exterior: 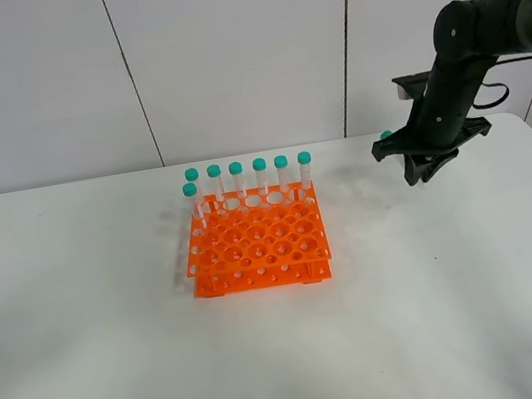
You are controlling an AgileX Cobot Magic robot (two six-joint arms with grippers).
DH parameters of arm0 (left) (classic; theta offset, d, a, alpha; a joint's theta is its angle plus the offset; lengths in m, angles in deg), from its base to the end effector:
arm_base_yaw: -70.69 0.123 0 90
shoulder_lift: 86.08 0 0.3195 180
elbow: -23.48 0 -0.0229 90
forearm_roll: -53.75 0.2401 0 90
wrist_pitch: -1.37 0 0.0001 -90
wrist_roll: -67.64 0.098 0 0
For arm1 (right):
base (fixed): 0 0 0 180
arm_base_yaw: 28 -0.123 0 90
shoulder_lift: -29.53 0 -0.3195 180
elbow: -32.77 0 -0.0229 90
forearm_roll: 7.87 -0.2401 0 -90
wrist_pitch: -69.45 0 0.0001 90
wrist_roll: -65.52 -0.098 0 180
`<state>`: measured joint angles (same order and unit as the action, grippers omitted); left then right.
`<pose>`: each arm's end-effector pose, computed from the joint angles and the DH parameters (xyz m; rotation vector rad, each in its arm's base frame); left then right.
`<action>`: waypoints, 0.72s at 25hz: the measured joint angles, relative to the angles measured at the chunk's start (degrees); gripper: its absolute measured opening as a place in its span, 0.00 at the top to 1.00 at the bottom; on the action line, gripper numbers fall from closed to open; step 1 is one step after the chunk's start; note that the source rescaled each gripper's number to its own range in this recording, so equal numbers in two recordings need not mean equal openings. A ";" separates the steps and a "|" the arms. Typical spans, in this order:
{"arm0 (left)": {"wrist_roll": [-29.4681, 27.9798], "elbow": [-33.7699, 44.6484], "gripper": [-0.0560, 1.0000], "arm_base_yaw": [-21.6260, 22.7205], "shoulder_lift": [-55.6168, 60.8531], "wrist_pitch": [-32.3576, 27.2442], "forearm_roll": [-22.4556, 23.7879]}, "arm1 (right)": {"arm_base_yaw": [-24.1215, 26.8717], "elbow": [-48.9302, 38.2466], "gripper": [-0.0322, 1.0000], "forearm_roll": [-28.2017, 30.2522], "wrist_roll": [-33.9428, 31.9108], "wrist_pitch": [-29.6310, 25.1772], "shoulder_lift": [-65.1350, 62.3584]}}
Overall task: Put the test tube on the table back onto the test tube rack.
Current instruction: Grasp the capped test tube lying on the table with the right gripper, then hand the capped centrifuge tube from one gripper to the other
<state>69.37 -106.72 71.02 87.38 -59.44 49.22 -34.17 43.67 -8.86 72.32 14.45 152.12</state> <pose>-0.0432 -0.0070 0.2669 0.0287 2.0427 -0.0722 0.4235 0.0472 0.2294 -0.3166 2.8919 0.0204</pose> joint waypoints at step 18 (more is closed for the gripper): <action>0.00 0.00 0.00 0.00 0.00 0.00 0.00 | -2.39 0.31 0.97 -4.47 7.10 1.11 -7.24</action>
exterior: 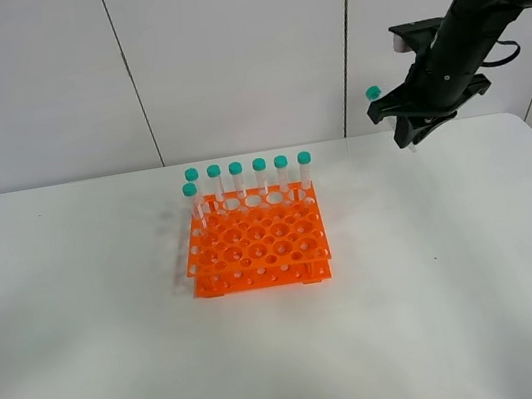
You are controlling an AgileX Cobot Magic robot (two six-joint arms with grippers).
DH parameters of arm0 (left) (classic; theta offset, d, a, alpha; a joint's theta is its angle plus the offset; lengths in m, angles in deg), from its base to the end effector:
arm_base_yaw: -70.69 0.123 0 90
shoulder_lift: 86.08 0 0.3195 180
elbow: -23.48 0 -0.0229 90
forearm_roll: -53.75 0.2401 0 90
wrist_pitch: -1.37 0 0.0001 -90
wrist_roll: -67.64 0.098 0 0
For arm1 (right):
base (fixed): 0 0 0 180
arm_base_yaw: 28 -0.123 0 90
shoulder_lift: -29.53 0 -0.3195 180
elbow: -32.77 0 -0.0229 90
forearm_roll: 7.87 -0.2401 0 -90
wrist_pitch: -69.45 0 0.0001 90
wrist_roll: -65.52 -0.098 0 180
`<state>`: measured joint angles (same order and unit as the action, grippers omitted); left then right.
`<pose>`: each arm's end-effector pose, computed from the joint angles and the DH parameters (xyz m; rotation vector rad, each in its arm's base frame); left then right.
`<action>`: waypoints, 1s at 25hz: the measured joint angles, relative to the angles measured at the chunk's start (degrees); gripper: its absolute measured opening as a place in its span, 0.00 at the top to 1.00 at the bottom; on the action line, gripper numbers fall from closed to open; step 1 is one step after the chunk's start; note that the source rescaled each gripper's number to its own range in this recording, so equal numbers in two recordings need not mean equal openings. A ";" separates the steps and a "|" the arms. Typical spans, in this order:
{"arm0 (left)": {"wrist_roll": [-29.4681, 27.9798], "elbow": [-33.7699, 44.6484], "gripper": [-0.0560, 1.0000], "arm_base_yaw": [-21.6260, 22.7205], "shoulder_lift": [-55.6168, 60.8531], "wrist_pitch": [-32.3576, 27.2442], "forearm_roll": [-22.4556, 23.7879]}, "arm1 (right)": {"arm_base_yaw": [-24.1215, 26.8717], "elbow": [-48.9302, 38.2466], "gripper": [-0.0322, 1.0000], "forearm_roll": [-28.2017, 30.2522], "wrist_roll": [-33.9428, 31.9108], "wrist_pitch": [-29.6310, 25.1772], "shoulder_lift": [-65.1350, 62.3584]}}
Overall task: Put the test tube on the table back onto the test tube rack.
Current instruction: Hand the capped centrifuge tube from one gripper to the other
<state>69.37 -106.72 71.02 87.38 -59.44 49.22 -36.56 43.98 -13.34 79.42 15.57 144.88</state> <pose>-0.0432 -0.0070 0.2669 0.0287 2.0427 -0.0722 0.4062 0.0688 0.2847 -0.4802 2.7108 0.0962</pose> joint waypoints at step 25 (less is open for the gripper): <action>0.00 0.00 0.00 0.00 0.00 0.00 0.00 | -18.02 0.00 0.97 -14.70 12.74 18.47 0.00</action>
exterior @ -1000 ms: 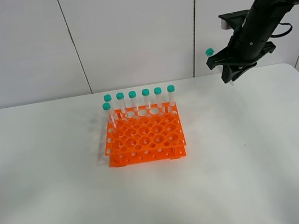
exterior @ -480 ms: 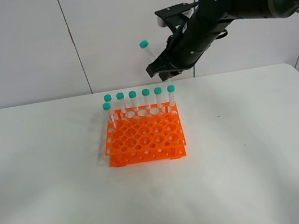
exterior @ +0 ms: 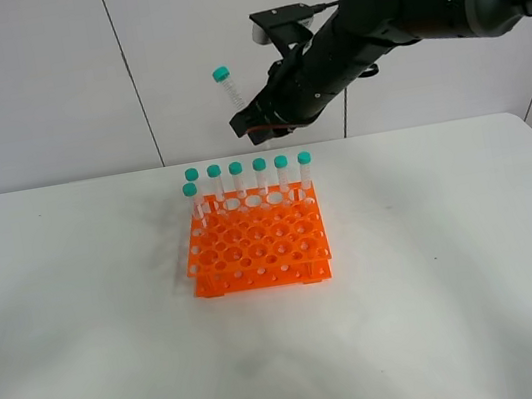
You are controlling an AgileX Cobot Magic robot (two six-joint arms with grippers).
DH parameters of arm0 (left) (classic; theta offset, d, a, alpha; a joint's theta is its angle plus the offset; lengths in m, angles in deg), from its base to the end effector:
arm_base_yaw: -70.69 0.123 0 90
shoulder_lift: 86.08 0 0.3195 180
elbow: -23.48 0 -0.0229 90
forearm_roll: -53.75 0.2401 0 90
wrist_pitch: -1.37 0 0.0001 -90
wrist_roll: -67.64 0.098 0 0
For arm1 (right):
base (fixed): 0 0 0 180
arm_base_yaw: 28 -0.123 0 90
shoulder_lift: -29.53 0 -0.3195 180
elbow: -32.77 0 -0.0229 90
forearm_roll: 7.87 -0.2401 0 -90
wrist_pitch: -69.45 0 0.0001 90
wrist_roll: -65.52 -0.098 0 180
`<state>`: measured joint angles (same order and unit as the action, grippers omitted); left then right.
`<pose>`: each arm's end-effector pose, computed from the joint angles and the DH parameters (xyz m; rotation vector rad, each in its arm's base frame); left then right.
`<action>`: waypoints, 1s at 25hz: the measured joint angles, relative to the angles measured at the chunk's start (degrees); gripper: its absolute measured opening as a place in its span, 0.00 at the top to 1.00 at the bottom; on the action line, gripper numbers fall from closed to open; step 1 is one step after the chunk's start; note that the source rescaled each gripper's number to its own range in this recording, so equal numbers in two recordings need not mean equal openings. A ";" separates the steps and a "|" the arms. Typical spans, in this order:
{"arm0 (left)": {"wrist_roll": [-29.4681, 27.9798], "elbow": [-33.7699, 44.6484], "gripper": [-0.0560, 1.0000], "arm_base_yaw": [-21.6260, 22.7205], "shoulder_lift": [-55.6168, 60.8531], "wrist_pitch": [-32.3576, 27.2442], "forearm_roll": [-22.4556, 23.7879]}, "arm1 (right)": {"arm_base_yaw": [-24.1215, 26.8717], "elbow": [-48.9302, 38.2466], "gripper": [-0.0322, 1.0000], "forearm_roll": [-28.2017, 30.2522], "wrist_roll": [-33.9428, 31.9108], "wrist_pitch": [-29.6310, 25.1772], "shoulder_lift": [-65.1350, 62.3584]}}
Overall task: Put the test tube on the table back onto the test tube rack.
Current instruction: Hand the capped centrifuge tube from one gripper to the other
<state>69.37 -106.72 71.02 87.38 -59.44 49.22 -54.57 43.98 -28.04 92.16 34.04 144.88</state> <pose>-0.0432 -0.0070 0.2669 0.0287 2.0427 -0.0722 0.3844 0.2142 0.3040 -0.8467 2.2647 0.3756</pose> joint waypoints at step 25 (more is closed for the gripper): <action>0.00 0.00 0.00 0.00 0.00 0.00 0.00 | -15.01 -36.20 0.97 4.50 2.88 44.75 -15.15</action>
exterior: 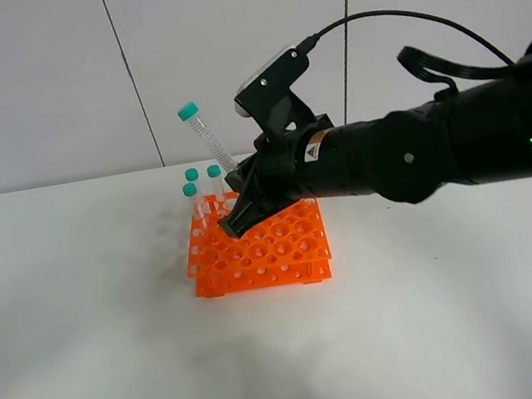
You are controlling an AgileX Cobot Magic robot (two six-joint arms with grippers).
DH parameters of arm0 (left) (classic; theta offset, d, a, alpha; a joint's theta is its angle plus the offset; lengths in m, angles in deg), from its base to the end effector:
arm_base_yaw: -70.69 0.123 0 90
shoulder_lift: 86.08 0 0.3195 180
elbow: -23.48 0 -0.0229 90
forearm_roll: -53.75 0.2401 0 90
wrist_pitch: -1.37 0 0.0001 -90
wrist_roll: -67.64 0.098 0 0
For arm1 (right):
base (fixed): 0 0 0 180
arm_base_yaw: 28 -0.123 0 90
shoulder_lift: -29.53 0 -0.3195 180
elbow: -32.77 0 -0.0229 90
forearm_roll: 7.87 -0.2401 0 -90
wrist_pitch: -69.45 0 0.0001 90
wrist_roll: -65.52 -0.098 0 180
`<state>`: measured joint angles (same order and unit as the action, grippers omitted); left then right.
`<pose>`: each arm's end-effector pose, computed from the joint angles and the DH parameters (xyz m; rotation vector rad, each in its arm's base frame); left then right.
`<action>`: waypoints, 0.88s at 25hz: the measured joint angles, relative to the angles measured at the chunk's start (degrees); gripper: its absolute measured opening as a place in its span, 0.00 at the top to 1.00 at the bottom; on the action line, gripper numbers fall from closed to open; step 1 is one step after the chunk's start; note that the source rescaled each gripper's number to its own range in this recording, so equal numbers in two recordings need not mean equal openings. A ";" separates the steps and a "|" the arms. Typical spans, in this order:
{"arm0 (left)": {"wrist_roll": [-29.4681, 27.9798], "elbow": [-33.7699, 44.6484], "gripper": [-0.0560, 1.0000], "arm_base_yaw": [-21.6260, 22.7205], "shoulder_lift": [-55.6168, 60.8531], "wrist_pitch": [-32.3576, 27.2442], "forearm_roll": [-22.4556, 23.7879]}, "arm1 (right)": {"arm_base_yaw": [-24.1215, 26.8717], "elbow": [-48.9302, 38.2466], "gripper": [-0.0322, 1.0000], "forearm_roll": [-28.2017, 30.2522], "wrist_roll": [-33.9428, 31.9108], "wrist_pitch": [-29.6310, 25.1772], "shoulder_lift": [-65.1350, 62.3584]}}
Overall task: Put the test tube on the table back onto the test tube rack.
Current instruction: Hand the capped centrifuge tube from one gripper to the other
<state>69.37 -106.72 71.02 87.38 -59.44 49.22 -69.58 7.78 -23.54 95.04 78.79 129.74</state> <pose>-0.0432 -0.0070 0.2669 0.0287 2.0427 -0.0722 0.2675 0.2316 0.2744 -0.9259 1.8147 0.2583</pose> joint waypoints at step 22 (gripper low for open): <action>0.00 0.00 0.00 0.00 0.00 0.00 0.00 | 2.31 -30.60 0.97 35.33 -41.97 31.88 -11.45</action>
<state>69.37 -106.72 71.02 87.38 -59.44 49.22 -67.27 -22.82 11.78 53.06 110.67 118.29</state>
